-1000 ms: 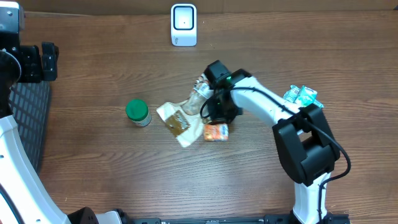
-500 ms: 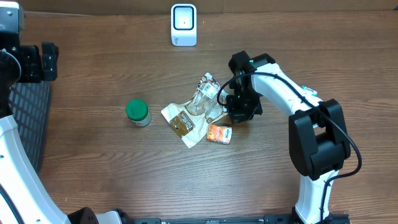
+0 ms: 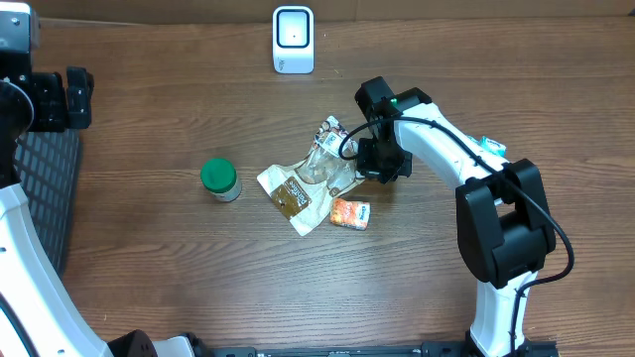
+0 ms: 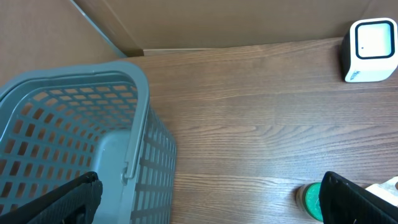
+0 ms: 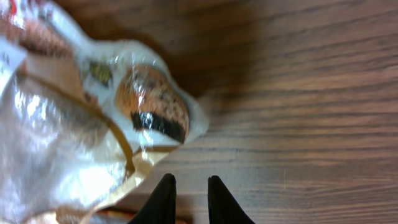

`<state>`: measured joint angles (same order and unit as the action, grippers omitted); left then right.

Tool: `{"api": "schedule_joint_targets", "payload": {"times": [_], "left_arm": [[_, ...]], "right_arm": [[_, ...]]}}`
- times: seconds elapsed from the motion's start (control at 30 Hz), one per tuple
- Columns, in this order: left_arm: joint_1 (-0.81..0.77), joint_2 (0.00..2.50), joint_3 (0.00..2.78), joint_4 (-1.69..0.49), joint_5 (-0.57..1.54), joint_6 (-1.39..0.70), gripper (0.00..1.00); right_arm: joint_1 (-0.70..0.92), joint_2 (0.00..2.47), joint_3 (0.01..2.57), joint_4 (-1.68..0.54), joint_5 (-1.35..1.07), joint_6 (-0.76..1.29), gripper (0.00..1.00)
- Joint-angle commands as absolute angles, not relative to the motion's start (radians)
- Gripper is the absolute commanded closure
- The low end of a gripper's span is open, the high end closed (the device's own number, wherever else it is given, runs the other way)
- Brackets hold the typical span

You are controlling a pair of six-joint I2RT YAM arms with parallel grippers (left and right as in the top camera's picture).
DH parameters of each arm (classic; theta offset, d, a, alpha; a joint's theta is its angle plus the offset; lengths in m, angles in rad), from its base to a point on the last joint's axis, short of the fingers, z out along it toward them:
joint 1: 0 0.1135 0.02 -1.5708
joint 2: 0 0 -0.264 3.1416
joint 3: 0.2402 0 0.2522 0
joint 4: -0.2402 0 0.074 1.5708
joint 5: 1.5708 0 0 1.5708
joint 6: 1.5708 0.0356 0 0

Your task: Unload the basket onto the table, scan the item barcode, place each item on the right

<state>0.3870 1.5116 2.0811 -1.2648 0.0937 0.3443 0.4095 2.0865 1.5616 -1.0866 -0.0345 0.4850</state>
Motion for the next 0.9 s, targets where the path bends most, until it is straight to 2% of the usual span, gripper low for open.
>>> {"api": "schedule_joint_targets", "payload": {"times": [0.0,0.37,0.53,0.63,0.7,0.87], "left_arm": [[0.392,1.511,2.084,-1.264,0.097,0.359,0.01],[0.392,1.511,2.084,-1.264,0.097,0.359,0.00],[0.392,1.511,2.084,-1.264,0.097,0.359,0.00],[0.392,1.511,2.084,-1.264,0.097,0.359,0.00],[0.392,1.511,2.084,-1.264,0.097,0.359,0.00],[0.392,1.511,2.084,-1.264,0.097,0.359,0.01]], "right_arm": [[0.422,2.091,1.570,-1.070,0.003,0.554,0.85],[0.440,2.188,1.570,-1.055,0.067,0.583,0.85],[0.440,2.215,1.570,-1.023,0.001,0.560,0.85],[0.454,2.214,1.573,-0.983,-0.162,0.437,0.84],[0.472,2.205,1.596,-0.990,-0.231,0.316,0.80],[0.437,2.131,1.726,-1.161,-0.219,0.126,0.76]]}}
